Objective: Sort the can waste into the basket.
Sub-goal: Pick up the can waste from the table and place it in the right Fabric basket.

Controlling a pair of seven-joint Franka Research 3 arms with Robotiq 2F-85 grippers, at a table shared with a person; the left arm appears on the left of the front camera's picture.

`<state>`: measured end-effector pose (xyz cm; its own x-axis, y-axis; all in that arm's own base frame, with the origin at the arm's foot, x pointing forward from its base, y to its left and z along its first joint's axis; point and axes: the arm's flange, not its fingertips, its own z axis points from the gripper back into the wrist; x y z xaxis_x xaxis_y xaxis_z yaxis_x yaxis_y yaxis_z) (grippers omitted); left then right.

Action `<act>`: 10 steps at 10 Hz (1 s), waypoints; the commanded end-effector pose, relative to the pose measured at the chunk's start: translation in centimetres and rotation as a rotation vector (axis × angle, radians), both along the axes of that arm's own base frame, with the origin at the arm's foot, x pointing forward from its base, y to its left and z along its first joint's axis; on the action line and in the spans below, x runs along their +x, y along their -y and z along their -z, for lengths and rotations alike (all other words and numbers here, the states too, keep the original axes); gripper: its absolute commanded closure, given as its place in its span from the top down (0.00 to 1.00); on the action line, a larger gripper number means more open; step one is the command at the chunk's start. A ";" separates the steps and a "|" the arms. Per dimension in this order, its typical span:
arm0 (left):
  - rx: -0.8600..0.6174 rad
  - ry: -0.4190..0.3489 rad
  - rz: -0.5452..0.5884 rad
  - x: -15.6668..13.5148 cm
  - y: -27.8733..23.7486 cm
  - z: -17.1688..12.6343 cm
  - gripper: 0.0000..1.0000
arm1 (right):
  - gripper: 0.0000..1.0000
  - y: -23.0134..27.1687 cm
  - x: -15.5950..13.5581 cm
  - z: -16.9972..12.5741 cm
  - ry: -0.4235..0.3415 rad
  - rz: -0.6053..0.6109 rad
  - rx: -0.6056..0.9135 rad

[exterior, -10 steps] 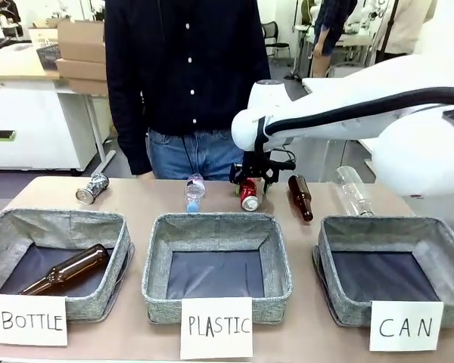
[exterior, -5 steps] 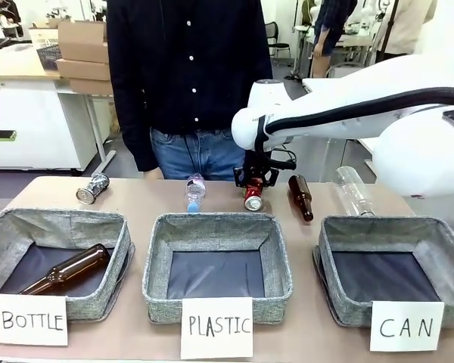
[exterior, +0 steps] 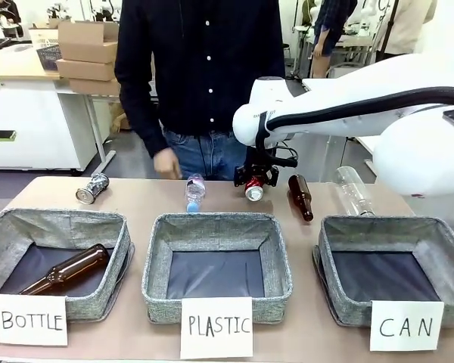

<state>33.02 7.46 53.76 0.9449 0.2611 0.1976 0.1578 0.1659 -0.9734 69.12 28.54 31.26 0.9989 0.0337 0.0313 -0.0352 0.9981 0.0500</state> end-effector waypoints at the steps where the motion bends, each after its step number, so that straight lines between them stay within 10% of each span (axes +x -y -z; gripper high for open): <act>1: -0.018 0.029 0.006 0.0 0.1 -0.2 1.00 | 0.00 0.9 -0.1 -1.1 -0.017 0.033 0.027; 4: -0.018 0.029 0.006 0.0 0.1 -0.2 1.00 | 0.00 2.2 -2.6 -4.0 -0.114 -0.090 0.021; 7: -0.018 0.029 0.006 0.0 0.1 -0.2 1.00 | 0.00 9.2 -18.5 -13.9 -0.196 -0.292 0.033; 10: -0.018 0.029 0.006 0.0 0.1 -0.2 1.00 | 0.00 15.6 -30.3 -14.7 -0.096 -0.348 0.102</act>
